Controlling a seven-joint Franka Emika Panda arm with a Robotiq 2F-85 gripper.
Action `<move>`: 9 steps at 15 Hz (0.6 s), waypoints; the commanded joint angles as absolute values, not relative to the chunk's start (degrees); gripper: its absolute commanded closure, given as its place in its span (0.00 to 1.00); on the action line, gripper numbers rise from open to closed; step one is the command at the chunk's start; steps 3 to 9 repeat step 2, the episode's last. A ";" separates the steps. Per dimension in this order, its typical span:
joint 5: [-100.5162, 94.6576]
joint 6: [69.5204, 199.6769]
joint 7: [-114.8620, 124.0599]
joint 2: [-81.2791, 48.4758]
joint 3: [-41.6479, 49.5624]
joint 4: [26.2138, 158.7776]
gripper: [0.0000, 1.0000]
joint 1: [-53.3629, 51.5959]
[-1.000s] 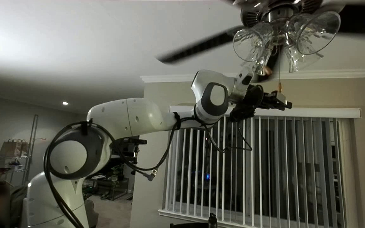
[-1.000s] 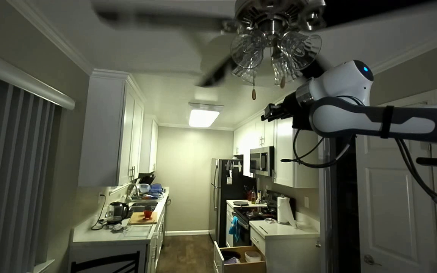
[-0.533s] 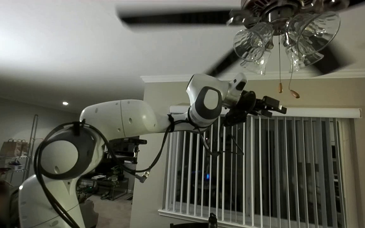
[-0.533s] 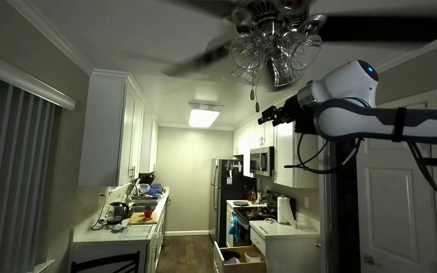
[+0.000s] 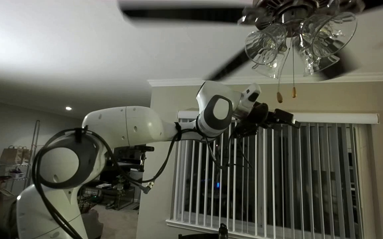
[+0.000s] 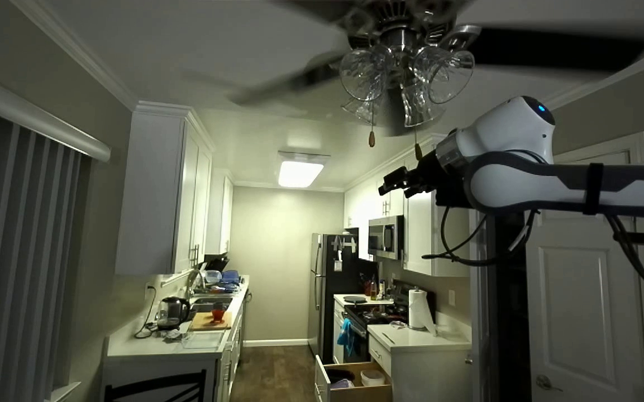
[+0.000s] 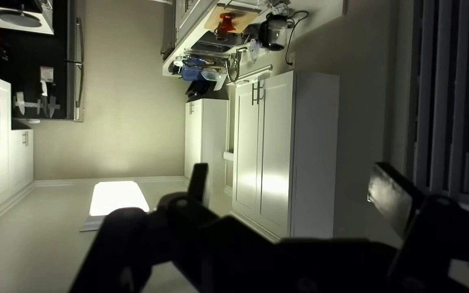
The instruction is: Pull down the light switch on the chandelier
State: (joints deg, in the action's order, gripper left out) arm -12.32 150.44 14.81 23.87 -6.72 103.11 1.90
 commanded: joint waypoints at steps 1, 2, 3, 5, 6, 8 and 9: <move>-11.53 150.36 14.26 23.80 -7.33 102.90 0.00 2.74; -11.52 150.36 14.26 23.81 -7.33 102.90 0.00 2.74; -11.52 150.36 14.26 23.81 -7.33 102.90 0.00 2.74; -11.52 150.36 14.26 23.81 -7.33 102.90 0.00 2.74; -11.52 150.36 14.26 23.81 -7.33 102.90 0.00 2.74; -11.52 150.36 14.26 23.81 -7.33 102.90 0.00 2.74; -11.52 150.36 14.26 23.81 -7.33 102.90 0.00 2.74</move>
